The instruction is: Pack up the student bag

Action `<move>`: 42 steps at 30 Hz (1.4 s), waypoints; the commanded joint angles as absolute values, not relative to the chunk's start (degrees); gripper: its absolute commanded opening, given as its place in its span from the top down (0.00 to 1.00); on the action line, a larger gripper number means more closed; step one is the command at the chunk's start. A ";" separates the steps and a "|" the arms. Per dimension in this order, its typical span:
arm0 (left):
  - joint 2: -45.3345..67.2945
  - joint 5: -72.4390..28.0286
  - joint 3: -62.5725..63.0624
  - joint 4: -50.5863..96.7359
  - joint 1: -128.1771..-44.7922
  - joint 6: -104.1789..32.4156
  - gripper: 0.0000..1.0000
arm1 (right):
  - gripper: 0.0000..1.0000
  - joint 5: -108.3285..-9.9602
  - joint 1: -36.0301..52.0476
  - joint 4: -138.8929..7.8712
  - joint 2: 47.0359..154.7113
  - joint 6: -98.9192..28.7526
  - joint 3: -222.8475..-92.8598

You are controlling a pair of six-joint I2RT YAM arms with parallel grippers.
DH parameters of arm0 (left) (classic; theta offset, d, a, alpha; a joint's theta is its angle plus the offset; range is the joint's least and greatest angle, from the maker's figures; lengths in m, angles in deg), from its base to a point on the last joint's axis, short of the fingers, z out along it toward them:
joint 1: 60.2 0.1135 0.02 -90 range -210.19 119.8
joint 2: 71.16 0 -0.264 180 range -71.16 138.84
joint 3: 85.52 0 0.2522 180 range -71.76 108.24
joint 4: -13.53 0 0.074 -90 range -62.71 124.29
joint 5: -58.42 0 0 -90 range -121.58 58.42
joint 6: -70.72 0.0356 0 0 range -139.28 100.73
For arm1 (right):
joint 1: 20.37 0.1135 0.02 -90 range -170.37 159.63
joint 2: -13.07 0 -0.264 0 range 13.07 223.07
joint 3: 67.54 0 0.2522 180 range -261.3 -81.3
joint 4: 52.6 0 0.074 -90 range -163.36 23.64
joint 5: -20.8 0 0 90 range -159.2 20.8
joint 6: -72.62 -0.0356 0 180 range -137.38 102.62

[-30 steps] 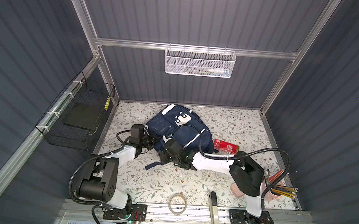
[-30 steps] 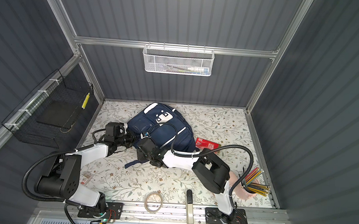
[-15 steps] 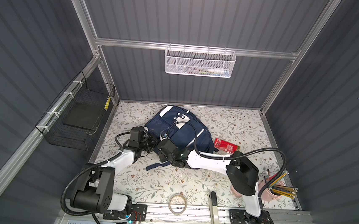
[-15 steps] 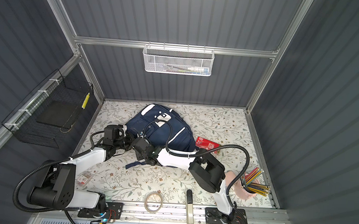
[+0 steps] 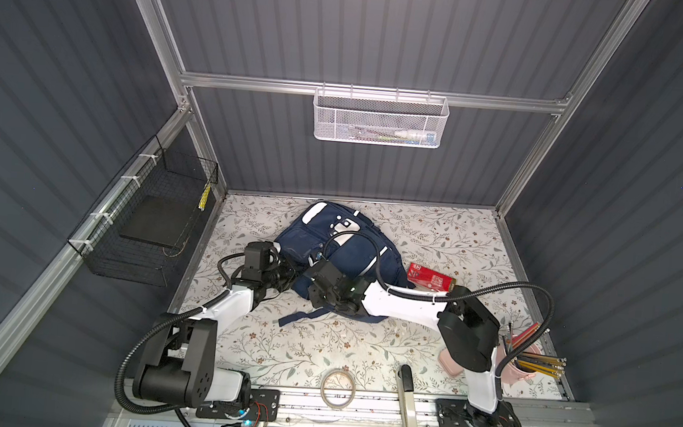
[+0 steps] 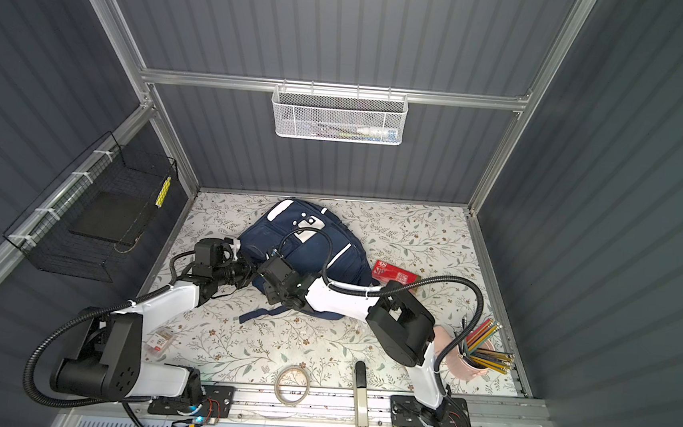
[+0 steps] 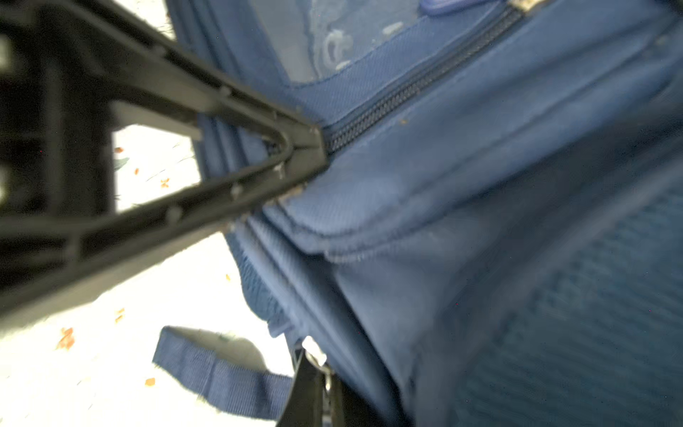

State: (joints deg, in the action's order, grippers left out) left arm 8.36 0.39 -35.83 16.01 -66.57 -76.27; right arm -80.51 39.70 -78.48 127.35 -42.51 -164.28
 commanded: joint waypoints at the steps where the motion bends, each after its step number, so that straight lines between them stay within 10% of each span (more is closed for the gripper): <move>1: 8.98 3.65 -34.96 21.97 -63.62 -71.52 1.00 | 1.00 -82.06 34.67 -89.60 123.89 -43.38 -162.52; 17: 9.93 0.92 -33.27 19.25 -65.62 -73.06 1.00 | 0.99 -71.53 34.18 -89.65 114.45 -47.01 -152.57; 33: 5.57 3.53 -34.01 20.15 -66.79 -75.72 1.00 | 0.46 -85.56 39.31 -79.27 127.62 -52.37 -166.31; 42: 4.36 4.12 -35.03 20.06 -66.87 -76.54 1.00 | 0.54 -92.32 39.51 -88.33 134.81 -53.69 -174.61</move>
